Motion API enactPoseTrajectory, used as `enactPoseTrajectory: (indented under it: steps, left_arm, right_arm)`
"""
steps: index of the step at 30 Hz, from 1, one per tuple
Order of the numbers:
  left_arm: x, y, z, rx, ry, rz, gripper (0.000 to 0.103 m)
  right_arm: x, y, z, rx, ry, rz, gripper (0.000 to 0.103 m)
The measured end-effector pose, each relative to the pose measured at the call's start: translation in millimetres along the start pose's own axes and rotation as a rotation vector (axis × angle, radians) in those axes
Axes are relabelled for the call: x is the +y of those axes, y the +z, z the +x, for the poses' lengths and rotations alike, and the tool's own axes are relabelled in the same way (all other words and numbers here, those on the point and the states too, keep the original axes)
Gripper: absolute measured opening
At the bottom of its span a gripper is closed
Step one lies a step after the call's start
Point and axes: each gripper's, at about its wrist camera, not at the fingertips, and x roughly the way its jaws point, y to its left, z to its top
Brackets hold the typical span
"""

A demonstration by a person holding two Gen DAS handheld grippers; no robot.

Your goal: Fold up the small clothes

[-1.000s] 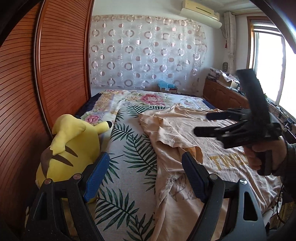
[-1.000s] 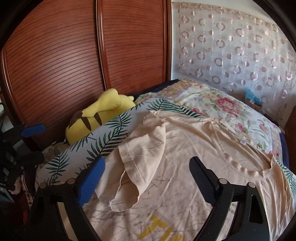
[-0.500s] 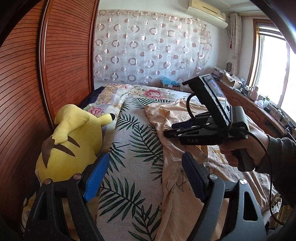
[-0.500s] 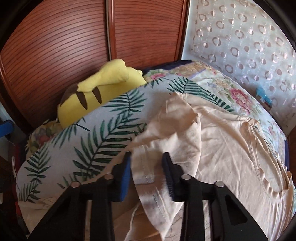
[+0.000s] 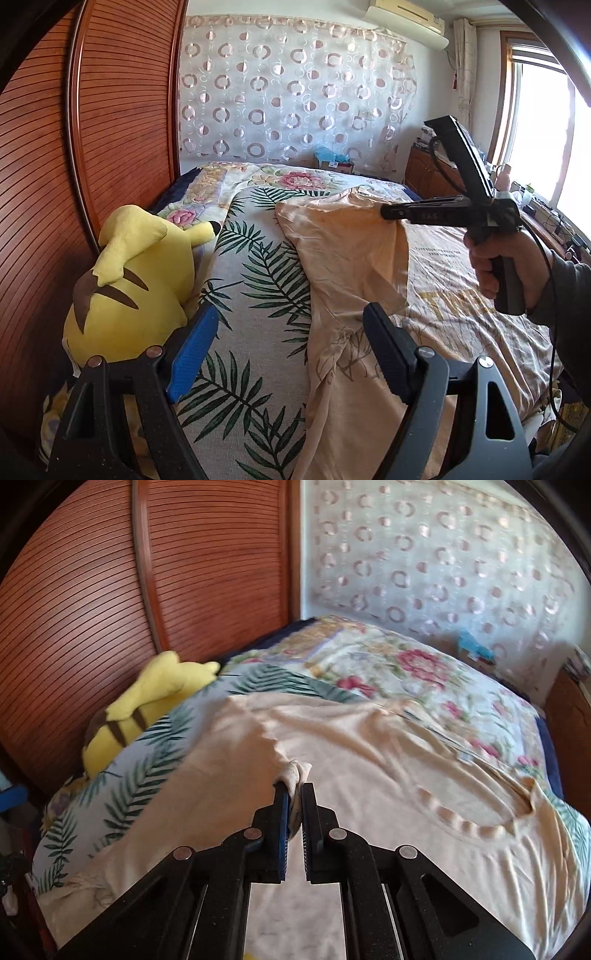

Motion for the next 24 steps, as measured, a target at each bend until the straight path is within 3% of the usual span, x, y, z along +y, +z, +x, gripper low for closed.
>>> enactPoseTrajectory:
  steps: [3,5,6,9,13,17,24]
  left_arm:
    - [-2,-1,3,0.010,-0.002,0.002,0.081]
    - [-5,-1,6,0.018,-0.005,0.006,0.081]
    - [-6,-1,7,0.021,-0.007,0.008,0.081]
    - [-9,1,12,0.029,-0.013,0.018,0.081]
    - [-11,5,20,0.042,-0.012,0.029,0.081]
    - [-15,8,26,0.048,-0.014,0.028,0.081]
    - [-31,10,38,0.073,-0.029,0.054,0.081]
  right_arm:
    - [-13,-7,-1,0.006,-0.022,0.046,0.006]
    - [-17,-11,-4,0.023,-0.078,0.055,0.014]
    - [-19,-13,-4,0.029,-0.094,0.062,0.023]
    - [-22,-19,-10,0.018,-0.049,0.081,0.028]
    - [-29,-32,-28,-0.009,-0.032,0.081,0.055]
    - [-43,-49,-44,-0.004,-0.031,0.093,0.057]
    - [-67,-101,-118,-0.032,-0.099,0.108,0.057]
